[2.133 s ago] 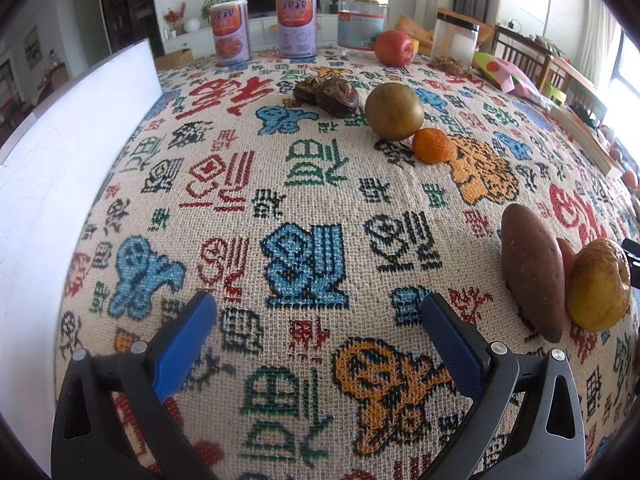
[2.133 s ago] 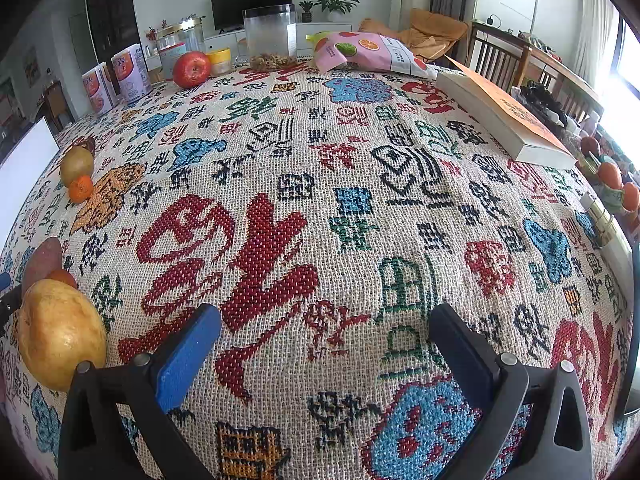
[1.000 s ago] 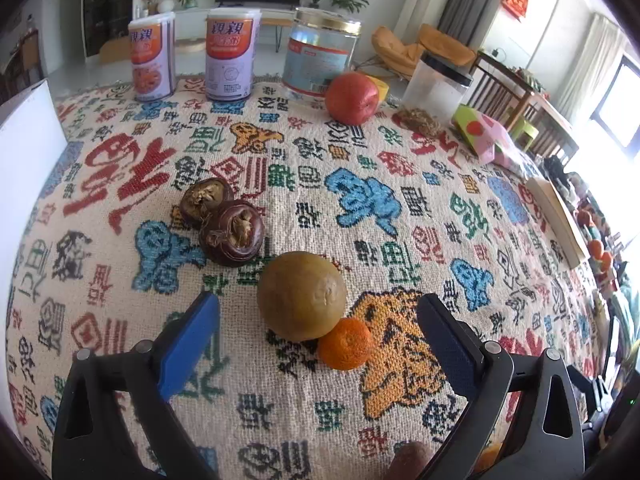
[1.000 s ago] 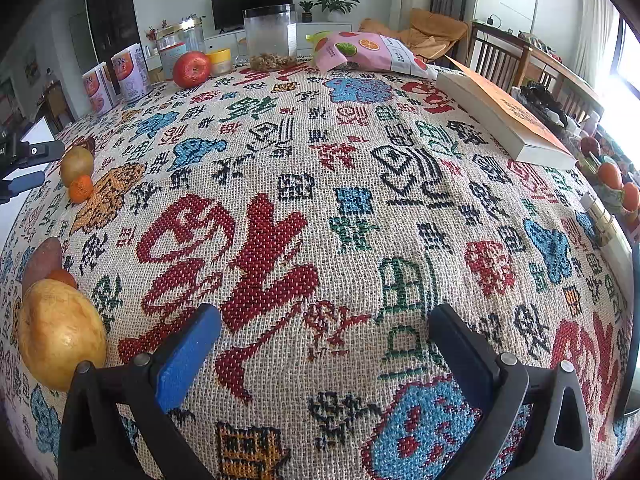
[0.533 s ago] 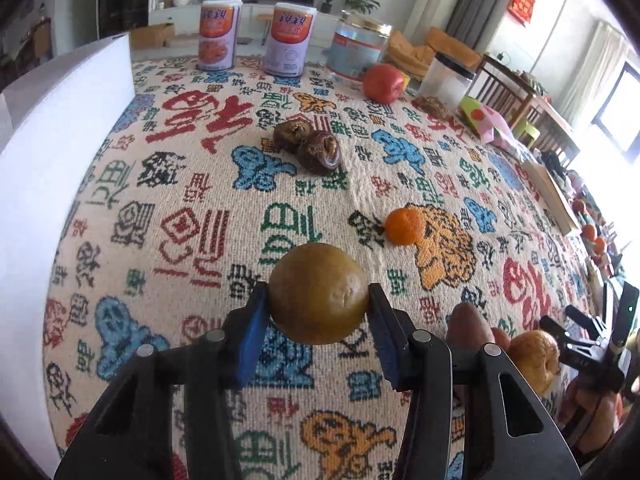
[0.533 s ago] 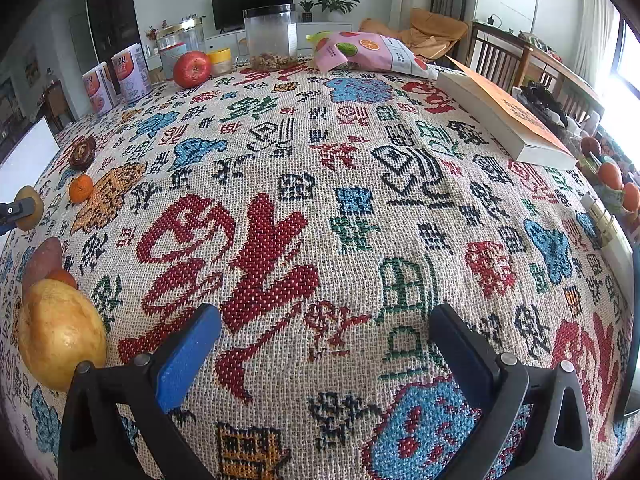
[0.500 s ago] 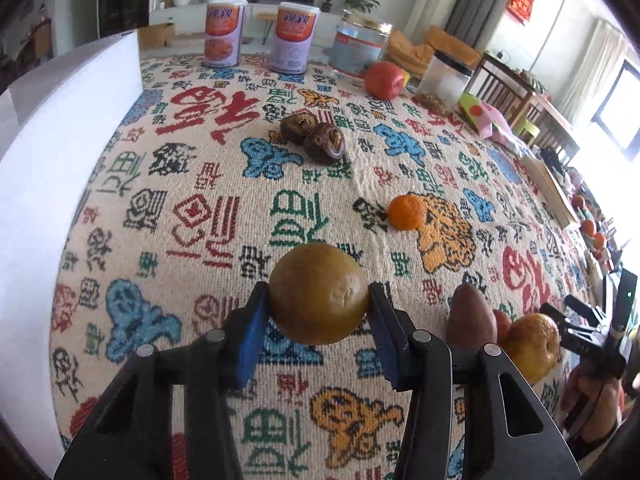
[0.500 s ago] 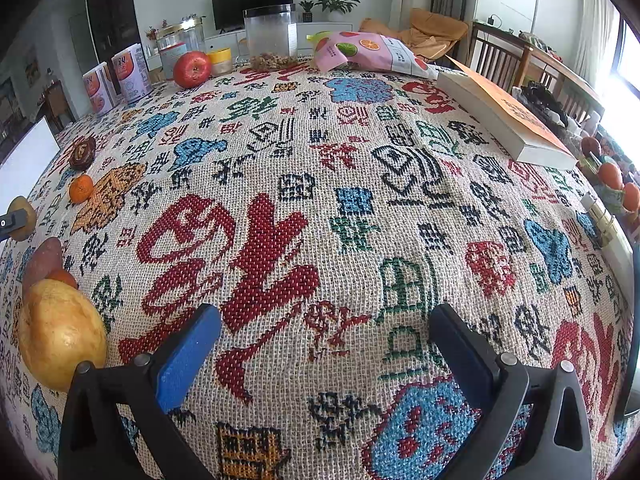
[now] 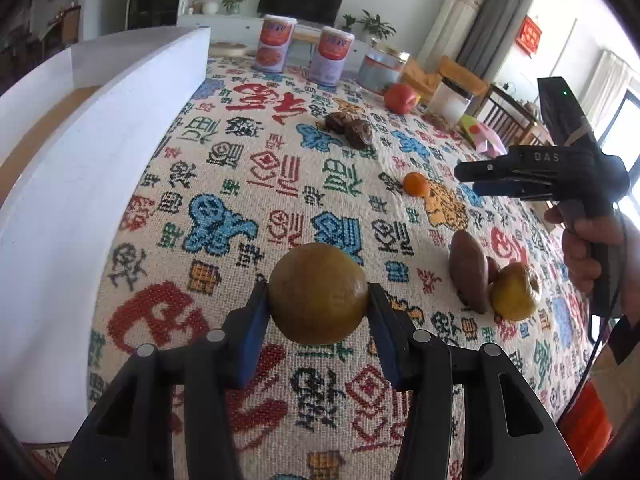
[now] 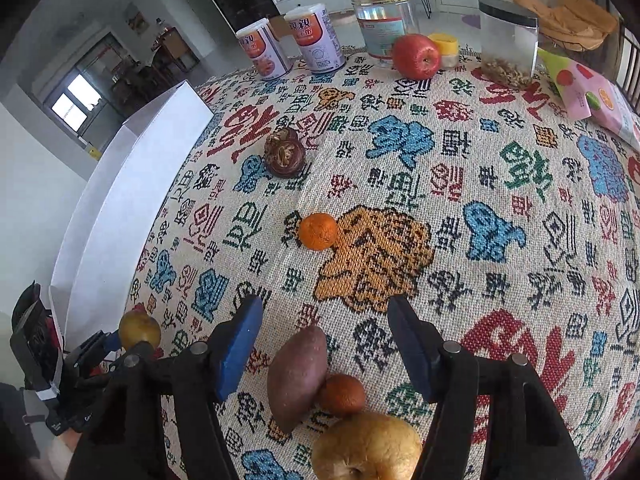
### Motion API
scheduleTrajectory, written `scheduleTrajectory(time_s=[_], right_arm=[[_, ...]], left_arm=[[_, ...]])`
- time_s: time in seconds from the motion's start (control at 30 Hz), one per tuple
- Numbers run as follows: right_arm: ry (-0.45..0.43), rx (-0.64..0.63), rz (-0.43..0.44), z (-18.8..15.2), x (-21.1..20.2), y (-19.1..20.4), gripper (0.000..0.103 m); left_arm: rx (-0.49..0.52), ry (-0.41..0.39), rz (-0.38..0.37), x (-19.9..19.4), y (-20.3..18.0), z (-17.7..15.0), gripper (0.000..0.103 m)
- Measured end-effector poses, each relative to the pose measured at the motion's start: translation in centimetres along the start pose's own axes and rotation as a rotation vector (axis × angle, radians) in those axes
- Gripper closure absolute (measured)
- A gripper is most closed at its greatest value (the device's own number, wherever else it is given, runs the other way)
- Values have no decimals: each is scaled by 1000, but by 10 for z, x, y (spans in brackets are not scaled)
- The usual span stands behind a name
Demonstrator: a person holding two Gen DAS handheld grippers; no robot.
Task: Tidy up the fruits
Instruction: 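Lift the brown fruit toward the box with the left tool while the right grasps another small orange, then open the left tool over the box to drop the brown fruit while the right drops its orange in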
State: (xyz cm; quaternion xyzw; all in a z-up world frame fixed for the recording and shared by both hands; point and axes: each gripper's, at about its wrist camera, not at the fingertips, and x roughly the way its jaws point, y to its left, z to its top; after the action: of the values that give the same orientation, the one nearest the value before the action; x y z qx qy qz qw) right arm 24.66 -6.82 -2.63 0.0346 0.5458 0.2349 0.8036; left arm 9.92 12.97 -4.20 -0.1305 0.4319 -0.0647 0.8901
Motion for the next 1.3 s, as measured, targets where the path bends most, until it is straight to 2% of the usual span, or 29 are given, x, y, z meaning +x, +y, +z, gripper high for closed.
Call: scheduleTrajectory(time_s=[0.07, 0.13, 0.17, 0.2, 0.23, 0.27, 0.37, 0.47, 0.57, 0.67, 0.77, 0.87, 0.93, 0.97, 1.03, 1.07, 1.17, 1.2, 1.3], right_arm=[[24, -5, -24, 22, 30, 16, 38], [50, -1, -96, 36, 60, 23, 38], [68, 7, -127, 39, 72, 24, 43], [98, 25, -150, 39, 85, 20, 63], [85, 37, -179, 39, 87, 20, 70], [53, 42, -189, 39, 82, 21, 73], [-6, 60, -119, 34, 55, 29, 73], [-60, -12, -45, 35, 19, 63, 73], [-89, -105, 123, 36, -8, 131, 73], [-83, -242, 264, 30, -10, 218, 73], [-36, -345, 350, 14, 7, 289, 73], [11, -393, 359, 0, 38, 336, 73], [64, -395, 354, -5, 60, 353, 72], [79, -393, 342, -7, 68, 358, 71], [84, -374, 318, -6, 74, 360, 61], [70, -360, 318, -5, 71, 357, 54], [-12, -357, 317, -4, 44, 337, 39], [-47, -368, 292, -6, 33, 327, 32], [-127, -396, 180, -17, 6, 287, 20]], left_arm=[[-3, 1, -10, -7, 1, -2, 53], [-5, -4, -14, -17, 3, -3, 53], [-11, -10, -18, -23, 5, -4, 53], [-17, -15, -21, -29, 7, -4, 53], [-26, -19, -26, -35, 10, -4, 53], [-39, -24, -33, -42, 12, -3, 53], [-99, -58, -93, -72, 21, 5, 53], [-135, -131, -118, -112, 37, 24, 53], [-173, -207, -31, -149, 69, 43, 53], [-219, -238, 127, -163, 113, 52, 53], [-260, -185, 241, -150, 154, 54, 53], [-262, -94, 311, -124, 175, 47, 53], [-244, -57, 353, -111, 179, 42, 48], [-232, -52, 366, -108, 178, 41, 38], [-219, -75, 385, -112, 175, 38, 24], [-218, -98, 388, -119, 174, 36, 20], [-203, -179, 366, -129, 158, 40, 19], [-184, -207, 338, -130, 150, 43, 17], [-91, -236, 272, -118, 122, 53, 12]])
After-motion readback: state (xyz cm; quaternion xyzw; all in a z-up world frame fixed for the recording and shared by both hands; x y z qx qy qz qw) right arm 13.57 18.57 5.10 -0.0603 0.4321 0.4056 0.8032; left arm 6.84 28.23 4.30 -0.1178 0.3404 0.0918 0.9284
